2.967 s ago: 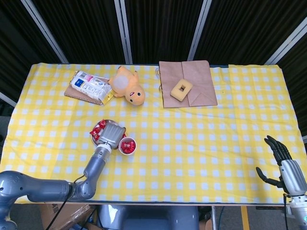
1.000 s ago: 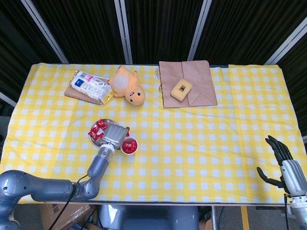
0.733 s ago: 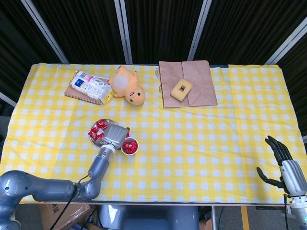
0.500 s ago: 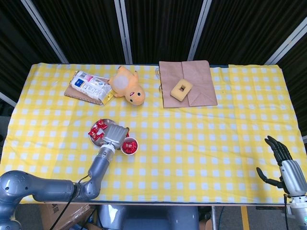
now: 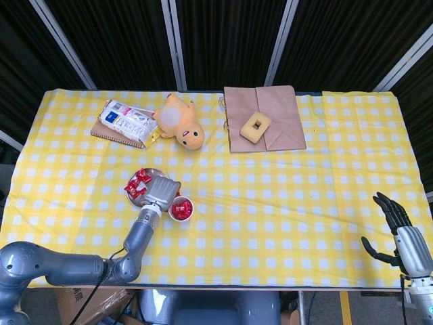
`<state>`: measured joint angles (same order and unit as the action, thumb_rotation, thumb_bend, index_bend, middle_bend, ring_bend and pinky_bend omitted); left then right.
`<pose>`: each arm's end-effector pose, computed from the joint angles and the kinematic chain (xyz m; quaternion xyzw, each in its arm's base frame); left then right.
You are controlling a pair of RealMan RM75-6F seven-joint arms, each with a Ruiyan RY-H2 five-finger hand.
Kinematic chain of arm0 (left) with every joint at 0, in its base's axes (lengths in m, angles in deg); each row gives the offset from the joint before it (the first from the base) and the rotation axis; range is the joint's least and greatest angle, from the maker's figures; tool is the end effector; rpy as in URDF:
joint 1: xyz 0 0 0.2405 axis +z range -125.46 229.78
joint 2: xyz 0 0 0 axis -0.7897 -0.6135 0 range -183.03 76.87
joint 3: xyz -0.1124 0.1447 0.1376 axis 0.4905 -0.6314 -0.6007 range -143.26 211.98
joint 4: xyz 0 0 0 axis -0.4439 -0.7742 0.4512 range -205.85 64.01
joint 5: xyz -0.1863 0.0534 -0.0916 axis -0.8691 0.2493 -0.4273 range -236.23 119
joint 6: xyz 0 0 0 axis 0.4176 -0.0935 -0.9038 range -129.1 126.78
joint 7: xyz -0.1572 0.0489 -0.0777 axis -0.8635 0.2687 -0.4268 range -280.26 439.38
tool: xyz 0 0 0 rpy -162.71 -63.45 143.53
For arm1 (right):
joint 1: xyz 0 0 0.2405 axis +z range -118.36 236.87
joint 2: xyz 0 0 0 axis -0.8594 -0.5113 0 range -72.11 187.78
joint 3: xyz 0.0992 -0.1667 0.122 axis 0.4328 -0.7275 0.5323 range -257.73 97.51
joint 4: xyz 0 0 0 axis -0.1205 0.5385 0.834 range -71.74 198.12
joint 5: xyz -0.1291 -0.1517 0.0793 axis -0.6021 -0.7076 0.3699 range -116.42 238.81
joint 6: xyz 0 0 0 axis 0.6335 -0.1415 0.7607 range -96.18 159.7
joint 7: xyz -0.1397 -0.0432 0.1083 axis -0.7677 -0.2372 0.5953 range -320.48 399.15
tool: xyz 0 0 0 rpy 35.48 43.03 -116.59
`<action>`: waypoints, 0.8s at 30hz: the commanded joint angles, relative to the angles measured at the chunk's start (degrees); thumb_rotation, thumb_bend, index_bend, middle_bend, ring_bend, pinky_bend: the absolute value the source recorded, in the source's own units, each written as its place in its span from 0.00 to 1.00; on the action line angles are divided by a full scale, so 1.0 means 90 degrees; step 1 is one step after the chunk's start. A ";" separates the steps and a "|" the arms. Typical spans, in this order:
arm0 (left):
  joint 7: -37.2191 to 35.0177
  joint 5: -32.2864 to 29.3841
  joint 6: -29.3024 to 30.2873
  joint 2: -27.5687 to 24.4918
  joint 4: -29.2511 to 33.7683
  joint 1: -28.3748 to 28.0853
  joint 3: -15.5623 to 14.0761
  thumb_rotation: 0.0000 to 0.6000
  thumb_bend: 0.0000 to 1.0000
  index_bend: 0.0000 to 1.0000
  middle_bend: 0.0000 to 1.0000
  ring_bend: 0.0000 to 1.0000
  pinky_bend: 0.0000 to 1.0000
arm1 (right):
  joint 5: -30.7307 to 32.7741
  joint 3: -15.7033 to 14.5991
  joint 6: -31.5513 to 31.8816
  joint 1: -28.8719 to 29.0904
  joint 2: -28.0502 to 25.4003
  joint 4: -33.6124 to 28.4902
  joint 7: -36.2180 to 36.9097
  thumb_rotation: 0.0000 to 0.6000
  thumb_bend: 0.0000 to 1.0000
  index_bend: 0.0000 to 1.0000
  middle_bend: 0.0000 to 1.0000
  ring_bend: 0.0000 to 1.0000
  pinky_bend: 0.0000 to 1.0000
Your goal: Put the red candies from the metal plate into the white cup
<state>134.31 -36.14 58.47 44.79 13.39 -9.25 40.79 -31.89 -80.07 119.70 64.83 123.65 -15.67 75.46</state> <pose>-0.0921 0.3615 -0.0942 -0.7962 -0.3380 -0.1718 0.4716 -0.3095 -0.2128 0.1486 0.5416 -0.4864 0.5163 0.4511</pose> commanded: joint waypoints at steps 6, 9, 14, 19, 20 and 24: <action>-0.0015 0.0050 0.0011 -0.0072 0.0044 0.0030 -0.0001 1.00 0.44 0.43 0.92 0.96 0.97 | 0.0003 0.0002 0.0005 -0.0003 0.0002 0.0004 -0.0001 1.00 0.42 0.00 0.00 0.00 0.00; -0.0031 0.0086 0.0027 -0.0114 0.0064 0.0045 0.0004 1.00 0.44 0.43 0.92 0.96 0.97 | 0.0000 0.0001 0.0008 -0.0004 0.0003 0.0004 -0.0008 1.00 0.42 0.00 0.00 0.00 0.00; -0.0094 0.0142 0.0045 -0.0172 0.0098 0.0066 0.0051 1.00 0.44 0.43 0.92 0.96 0.97 | 0.0008 0.0008 0.0007 -0.0002 0.0001 0.0001 -0.0013 1.00 0.42 0.00 0.00 0.00 0.00; -0.0170 0.0234 0.0063 -0.0221 0.0142 0.0079 0.0106 1.00 0.44 0.43 0.92 0.96 0.97 | 0.0009 0.0005 0.0008 -0.0006 0.0003 0.0005 -0.0012 1.00 0.42 0.00 0.00 0.00 0.00; -0.0181 0.0242 0.0064 -0.0223 0.0145 0.0083 0.0112 1.00 0.44 0.43 0.92 0.96 0.97 | 0.0009 0.0005 0.0006 -0.0005 0.0003 0.0008 -0.0013 1.00 0.42 0.00 0.00 0.00 0.00; -0.0240 0.0274 0.0076 -0.0245 0.0165 0.0102 0.0147 1.00 0.44 0.43 0.92 0.96 0.97 | 0.0010 0.0004 0.0007 -0.0007 0.0001 0.0009 -0.0009 1.00 0.42 0.00 0.00 0.00 0.00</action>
<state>132.18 -33.71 59.13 42.61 14.85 -8.35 42.08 -31.80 -80.03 119.77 64.76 123.66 -15.59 75.38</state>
